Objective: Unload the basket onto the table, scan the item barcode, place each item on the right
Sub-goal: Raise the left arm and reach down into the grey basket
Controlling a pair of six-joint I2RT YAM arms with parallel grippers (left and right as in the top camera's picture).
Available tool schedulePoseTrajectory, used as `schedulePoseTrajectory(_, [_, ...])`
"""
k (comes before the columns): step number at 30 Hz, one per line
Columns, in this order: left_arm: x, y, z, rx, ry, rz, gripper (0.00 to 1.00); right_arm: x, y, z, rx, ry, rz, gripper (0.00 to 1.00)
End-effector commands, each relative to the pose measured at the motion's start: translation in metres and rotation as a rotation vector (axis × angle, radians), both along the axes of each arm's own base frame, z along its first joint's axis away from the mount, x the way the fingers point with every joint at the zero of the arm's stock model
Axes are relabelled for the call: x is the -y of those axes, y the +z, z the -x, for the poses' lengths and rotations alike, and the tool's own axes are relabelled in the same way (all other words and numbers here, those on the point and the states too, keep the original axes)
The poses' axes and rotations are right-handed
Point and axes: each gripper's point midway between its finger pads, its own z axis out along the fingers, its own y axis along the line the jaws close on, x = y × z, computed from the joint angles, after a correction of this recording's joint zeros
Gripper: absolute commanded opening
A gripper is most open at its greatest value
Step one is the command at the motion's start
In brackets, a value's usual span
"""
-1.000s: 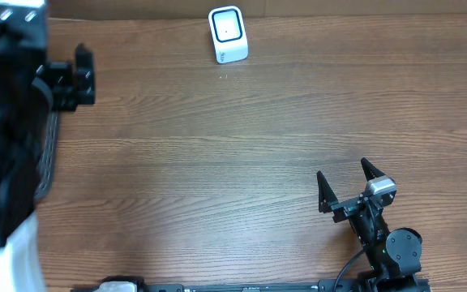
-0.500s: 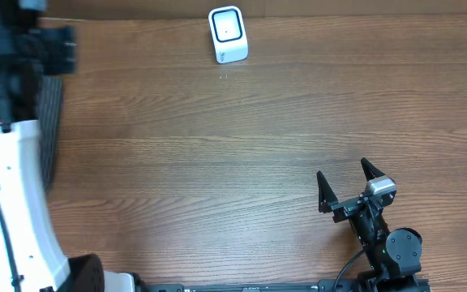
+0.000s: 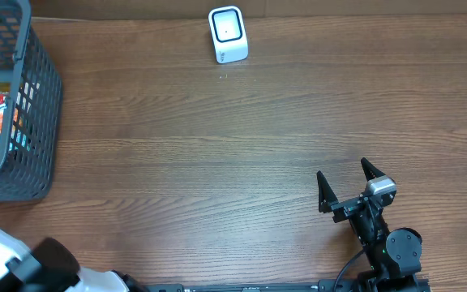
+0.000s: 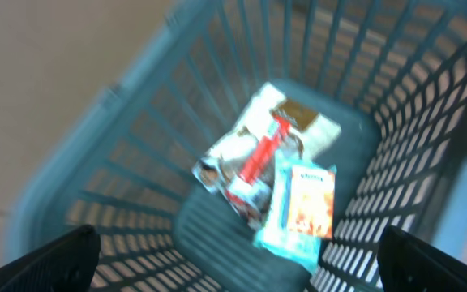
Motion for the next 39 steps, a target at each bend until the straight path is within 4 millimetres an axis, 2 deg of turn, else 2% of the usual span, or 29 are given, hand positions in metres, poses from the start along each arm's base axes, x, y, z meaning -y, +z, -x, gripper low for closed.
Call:
schedulePoseTrajectory(1, [0.001, -0.041, -0.020, -0.040, -0.096, 0.136, 1.00, 0.001, -0.002, 0.000, 0.003, -0.006, -0.003, 1.00])
schedulePoseTrajectory(7, [0.004, -0.109, -0.035, -0.173, -0.176, 0.294, 1.00, 0.001, -0.002, 0.000, 0.003, -0.006, -0.003, 1.00])
schedulePoseTrajectory(14, [-0.002, -0.162, -0.044, -0.260, -0.198, 0.385, 1.00, 0.001, -0.002, 0.000, 0.003, -0.006, -0.003, 1.00])
schedulePoseTrajectory(29, [0.005, -0.225, -0.057, -0.364, -0.220, 0.494, 1.00, 0.001, -0.002, 0.000, 0.003, -0.006, -0.003, 1.00])
schedulePoseTrajectory(39, [0.011, -0.253, -0.053, -0.454, -0.208, 0.508, 1.00, 0.001, -0.002, 0.000, 0.003, -0.006, -0.003, 1.00])
